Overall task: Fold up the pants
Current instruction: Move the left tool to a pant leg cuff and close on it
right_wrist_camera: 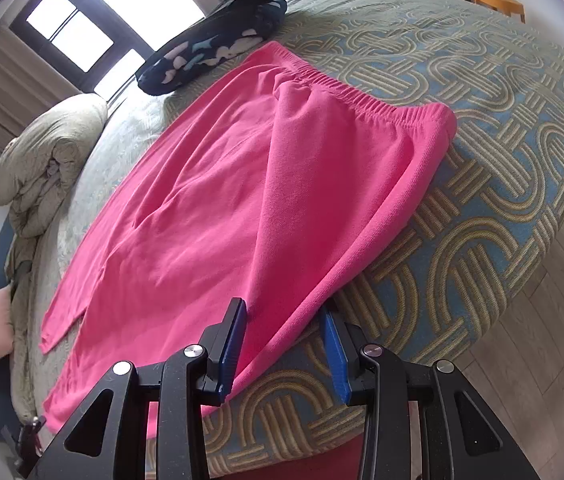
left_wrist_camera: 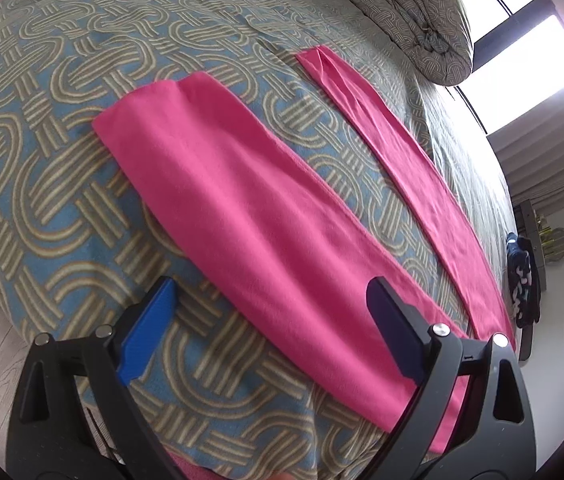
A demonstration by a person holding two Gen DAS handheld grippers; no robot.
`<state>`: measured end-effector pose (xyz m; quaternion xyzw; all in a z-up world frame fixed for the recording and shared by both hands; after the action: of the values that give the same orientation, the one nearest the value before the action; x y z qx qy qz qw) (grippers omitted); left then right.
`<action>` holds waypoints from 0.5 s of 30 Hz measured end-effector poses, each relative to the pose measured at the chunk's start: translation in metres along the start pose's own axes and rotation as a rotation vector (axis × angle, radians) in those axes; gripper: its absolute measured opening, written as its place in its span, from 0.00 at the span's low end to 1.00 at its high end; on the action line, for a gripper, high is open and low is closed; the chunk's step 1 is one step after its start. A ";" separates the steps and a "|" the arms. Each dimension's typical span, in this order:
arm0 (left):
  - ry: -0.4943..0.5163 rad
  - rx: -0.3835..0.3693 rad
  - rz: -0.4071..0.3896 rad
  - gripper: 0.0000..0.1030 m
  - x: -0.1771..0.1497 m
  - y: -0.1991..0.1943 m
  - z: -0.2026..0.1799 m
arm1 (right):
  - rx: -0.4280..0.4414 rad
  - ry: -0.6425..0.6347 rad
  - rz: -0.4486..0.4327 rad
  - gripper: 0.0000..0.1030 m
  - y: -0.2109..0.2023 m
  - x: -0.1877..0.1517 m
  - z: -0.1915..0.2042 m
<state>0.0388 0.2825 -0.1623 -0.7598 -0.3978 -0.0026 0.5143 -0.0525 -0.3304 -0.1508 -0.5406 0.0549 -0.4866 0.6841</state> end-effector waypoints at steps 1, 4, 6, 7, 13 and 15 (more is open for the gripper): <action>-0.004 -0.011 0.003 0.92 0.001 0.000 0.000 | 0.002 0.003 0.000 0.37 0.001 0.000 0.000; -0.011 -0.047 0.000 0.80 0.007 0.000 -0.003 | 0.012 0.010 0.002 0.37 0.003 0.000 -0.002; -0.001 -0.066 0.013 0.65 0.010 0.003 -0.006 | 0.020 0.019 0.009 0.37 0.005 0.000 -0.004; -0.003 -0.073 0.025 0.56 0.011 0.005 -0.006 | 0.024 0.024 0.011 0.37 0.005 0.000 -0.005; -0.021 -0.075 0.048 0.11 0.010 0.008 -0.001 | 0.027 0.027 0.012 0.37 0.005 0.001 -0.003; -0.022 -0.074 0.044 0.11 0.009 0.005 0.001 | 0.024 0.028 0.009 0.37 0.004 0.002 -0.003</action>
<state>0.0478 0.2879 -0.1622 -0.7870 -0.3861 0.0022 0.4812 -0.0506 -0.3336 -0.1546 -0.5253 0.0614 -0.4916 0.6918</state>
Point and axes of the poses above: each gripper's, at about its wrist camera, not at the fingertips, and y roughly the way its jaws point, z to its left, x to its top, the point moved 4 cm from there along y, roughly the way its jaws point, and after that the axes turned 7 degrees about -z, right-handed, at the moved point
